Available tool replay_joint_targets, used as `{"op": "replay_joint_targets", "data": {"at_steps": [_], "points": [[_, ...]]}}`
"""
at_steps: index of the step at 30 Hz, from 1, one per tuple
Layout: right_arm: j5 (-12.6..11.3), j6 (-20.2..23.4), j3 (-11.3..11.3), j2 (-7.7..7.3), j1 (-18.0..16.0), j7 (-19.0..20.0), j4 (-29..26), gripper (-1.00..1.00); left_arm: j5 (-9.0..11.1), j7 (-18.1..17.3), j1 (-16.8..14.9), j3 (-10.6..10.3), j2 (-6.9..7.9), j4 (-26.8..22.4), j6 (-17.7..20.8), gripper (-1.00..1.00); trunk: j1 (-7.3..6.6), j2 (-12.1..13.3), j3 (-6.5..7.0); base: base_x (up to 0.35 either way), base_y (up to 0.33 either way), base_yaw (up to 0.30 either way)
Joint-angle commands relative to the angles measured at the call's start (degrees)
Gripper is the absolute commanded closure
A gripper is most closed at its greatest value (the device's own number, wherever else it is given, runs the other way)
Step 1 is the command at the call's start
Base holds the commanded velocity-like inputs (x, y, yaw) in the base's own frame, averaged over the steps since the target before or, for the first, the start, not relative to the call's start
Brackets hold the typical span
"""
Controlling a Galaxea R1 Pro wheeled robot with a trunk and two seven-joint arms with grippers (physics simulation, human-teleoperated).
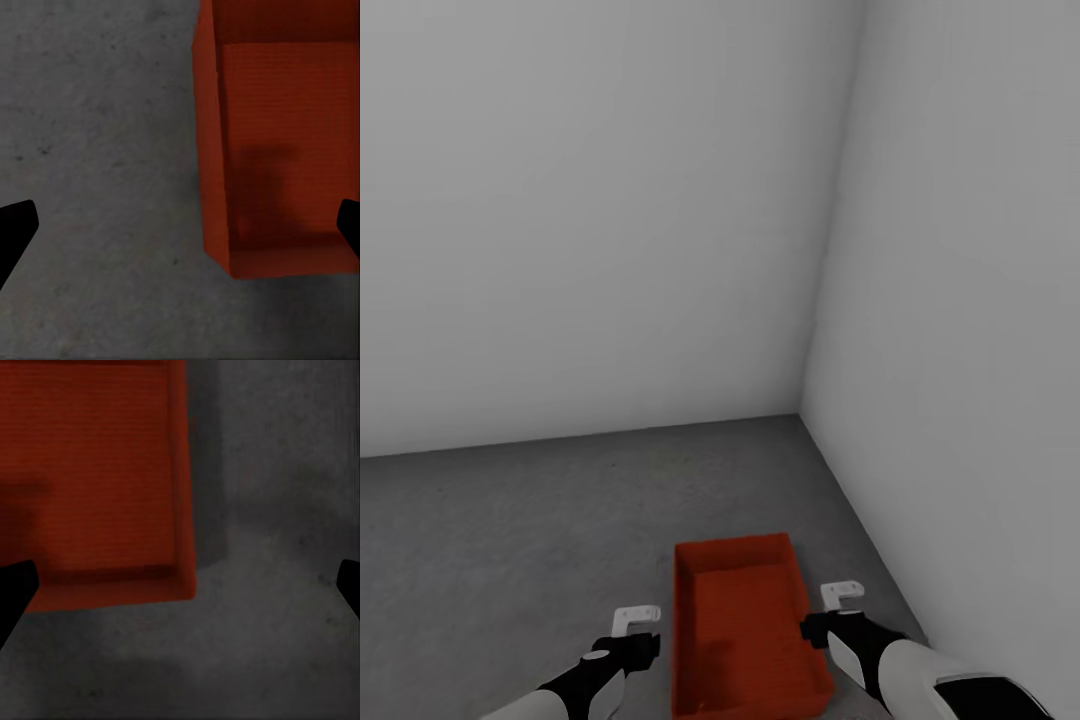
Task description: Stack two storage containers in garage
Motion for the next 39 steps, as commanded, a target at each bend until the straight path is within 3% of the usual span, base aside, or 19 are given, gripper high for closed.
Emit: {"op": "replay_joint_targets", "data": {"at_steps": [1, 12, 39], "points": [[0.1, 0.0, 0.4, 0.03, -0.1, -0.2, 0.1, -1.00, 0.0, 0.1, 0.0, 0.3, -0.01, 0.0, -0.2, -1.00, -0.01, 0.0, -0.05, 0.000, 0.000, -0.257], [0.1, -0.9, 0.4, 0.03, 0.0, 0.2, 0.2, -1.00, 0.0, 0.1, -0.1, 0.3, -0.01, 0.1, -0.2, -1.00, -0.01, 0.0, -0.05, -0.190, 0.000, -0.164], [0.1, -1.0, 0.4, 0.03, 0.3, 0.2, 0.2, -1.00, 0.0, 0.1, 0.0, 0.3, -0.01, 0.1, -0.2, -1.00, -0.01, 0.0, -0.05, -0.336, 0.000, -0.007]]}}
